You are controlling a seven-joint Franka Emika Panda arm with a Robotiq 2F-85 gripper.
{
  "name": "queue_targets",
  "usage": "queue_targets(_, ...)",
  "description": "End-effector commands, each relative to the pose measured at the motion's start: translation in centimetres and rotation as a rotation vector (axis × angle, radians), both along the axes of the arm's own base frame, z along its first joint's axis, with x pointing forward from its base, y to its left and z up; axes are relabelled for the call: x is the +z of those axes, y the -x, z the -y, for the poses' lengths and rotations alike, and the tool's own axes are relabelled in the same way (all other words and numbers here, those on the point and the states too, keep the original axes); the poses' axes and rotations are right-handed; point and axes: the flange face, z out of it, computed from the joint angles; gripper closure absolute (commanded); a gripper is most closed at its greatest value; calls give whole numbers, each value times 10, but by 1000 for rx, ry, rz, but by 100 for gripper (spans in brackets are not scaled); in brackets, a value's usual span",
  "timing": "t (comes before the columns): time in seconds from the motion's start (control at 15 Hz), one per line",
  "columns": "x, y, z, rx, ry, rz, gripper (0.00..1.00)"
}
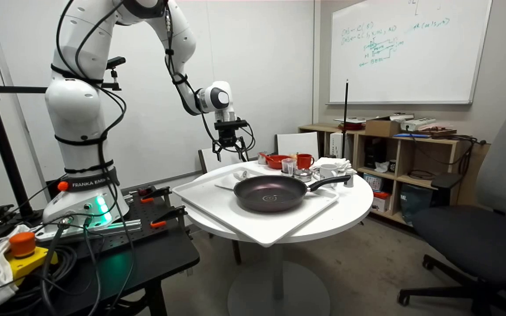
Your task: Pick up the napkin from the table and wipe the pan
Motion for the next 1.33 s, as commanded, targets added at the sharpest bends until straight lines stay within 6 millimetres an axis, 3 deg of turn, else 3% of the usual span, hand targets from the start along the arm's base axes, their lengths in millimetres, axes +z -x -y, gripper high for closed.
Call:
queue_targets(0.0,-9,-10,-16,48,-43,-14,0)
queue_targets(0.53,-32,-32,-45,118,-54,-35,0)
queue_targets(1.27,-51,-80,-42,72,-74,-29,0)
